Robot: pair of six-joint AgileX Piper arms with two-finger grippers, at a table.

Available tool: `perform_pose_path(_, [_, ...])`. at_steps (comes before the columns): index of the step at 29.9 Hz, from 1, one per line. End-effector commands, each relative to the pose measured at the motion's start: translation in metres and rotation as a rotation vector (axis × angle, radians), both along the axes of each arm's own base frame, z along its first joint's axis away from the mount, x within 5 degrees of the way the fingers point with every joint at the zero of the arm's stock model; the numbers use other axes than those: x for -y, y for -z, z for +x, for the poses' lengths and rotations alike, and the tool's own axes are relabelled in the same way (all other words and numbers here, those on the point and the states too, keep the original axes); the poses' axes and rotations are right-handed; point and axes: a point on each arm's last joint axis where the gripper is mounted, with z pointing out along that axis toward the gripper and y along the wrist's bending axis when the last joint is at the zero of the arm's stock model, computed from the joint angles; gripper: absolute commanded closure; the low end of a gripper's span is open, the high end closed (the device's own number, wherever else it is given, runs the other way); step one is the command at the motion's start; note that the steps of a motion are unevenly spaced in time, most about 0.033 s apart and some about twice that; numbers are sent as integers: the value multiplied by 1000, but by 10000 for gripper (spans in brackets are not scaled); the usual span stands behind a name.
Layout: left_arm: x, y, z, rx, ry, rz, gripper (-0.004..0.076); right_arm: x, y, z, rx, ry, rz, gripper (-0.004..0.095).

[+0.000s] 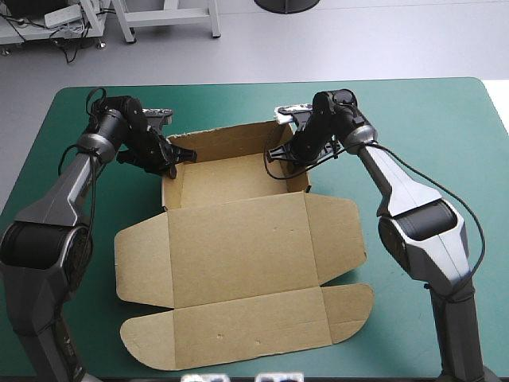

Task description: Fold the box

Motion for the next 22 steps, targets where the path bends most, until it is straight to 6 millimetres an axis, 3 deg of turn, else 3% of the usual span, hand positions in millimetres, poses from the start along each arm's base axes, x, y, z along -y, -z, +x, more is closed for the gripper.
perform_pose_path(1, [14, -11, -9, -32, 59, -65, 667, 5, -31, -4, 118, -94, 2, 837])
perform_pose_path(6, [14, -9, -10, -60, 49, -57, 498, 6, -31, -4, 110, -96, -3, 602])
perform_pose_path(10, [14, -9, -11, -61, 48, -61, 395, 6, -31, -5, 109, -107, -7, 535])
perform_pose_path(16, [14, -18, -8, -41, 12, -73, 377, 6, -48, -5, 164, -106, 12, 527])
perform_pose_path(22, [17, -47, -6, 48, 12, -113, 377, 5, -77, -4, 252, -106, 40, 527])
